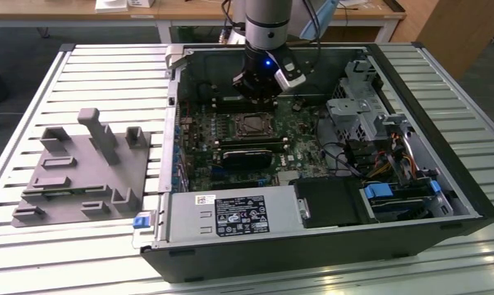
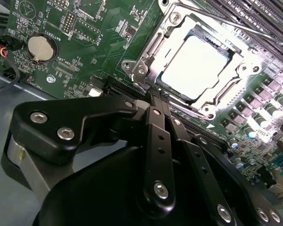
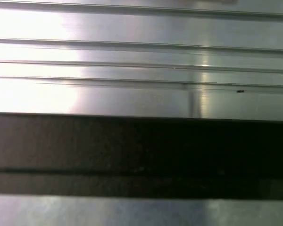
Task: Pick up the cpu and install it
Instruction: 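Install the second cpu locking lever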
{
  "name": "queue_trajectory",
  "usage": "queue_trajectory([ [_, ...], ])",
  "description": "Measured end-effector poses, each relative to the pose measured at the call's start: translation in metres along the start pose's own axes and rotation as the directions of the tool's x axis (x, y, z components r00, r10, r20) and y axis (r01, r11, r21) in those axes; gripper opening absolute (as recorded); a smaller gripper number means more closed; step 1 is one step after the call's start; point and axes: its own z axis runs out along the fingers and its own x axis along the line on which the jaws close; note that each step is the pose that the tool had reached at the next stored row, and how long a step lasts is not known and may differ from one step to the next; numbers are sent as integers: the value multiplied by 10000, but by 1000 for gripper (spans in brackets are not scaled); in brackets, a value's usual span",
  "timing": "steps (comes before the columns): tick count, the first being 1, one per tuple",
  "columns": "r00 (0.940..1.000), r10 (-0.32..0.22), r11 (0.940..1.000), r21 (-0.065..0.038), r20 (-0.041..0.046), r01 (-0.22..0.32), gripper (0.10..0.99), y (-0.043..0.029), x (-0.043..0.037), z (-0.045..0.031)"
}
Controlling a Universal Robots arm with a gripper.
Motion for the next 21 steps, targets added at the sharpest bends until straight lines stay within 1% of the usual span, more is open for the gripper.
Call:
queue_trajectory([
  [16,10000,1,10000,6,-2,-1,106,-60,0,-6],
  [18,10000,1,10000,4,0,-1,106,-60,-2,-43],
  [21,10000,1,10000,4,-1,-1,106,-57,-4,-140],
])
